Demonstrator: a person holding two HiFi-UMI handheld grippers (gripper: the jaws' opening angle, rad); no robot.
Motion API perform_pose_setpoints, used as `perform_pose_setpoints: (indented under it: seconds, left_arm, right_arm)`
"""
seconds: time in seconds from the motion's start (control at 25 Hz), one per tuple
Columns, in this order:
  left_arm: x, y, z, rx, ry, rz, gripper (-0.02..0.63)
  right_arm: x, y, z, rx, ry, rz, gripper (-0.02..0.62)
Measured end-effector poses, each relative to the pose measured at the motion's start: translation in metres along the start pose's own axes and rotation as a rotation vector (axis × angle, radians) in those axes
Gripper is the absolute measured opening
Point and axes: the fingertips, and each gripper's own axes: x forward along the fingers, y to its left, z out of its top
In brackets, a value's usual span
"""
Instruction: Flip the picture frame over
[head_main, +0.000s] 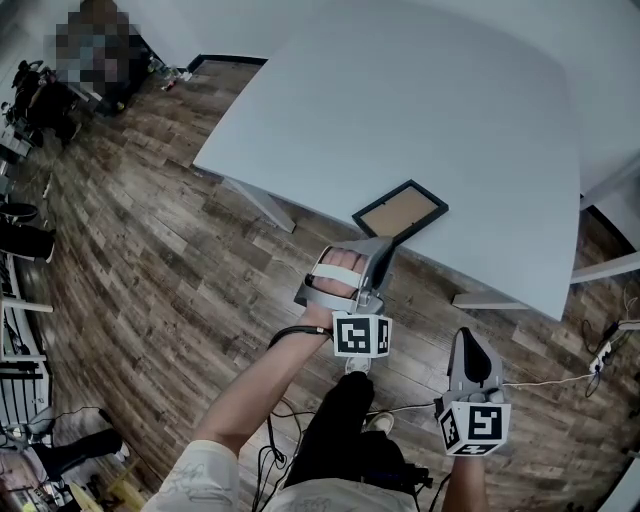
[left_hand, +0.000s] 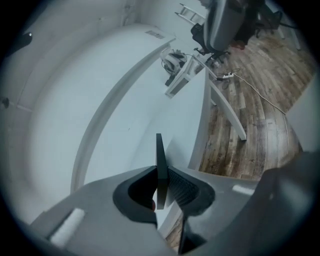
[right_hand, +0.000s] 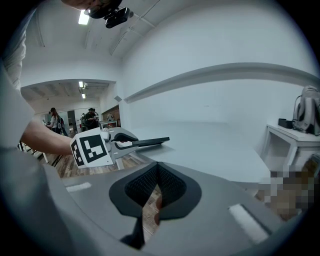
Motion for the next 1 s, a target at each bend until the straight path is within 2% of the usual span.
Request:
perform_pose_setpoints:
  seconds: [0.2,0.52,0.72,1.0]
  left_arm:
    - [0.002,-0.017,-0.001,0.131,0.014,0.016,0.069]
    - [0.009,-0.029,-0.006,0.284,0.044,0.040,0.074]
    - [0.018,-0.042,-0.006,0.317,0.048,0.021,0.078]
    - [0.023,-0.052,-0.005,0.288,0.044,-0.002,0.091]
  right_arm:
    - [-0.001,-0.001,-0.006,0.001,0.006,-0.001,0.023]
    - [0.002,0.000,-0.005,0.003,0.004,0.005,0.023]
    - [0.005,-0.003,-0.006,0.007,0.007,0.003,0.023]
    - [0.004,-0.006,-0.009,0.011,0.010,0.003,0.023]
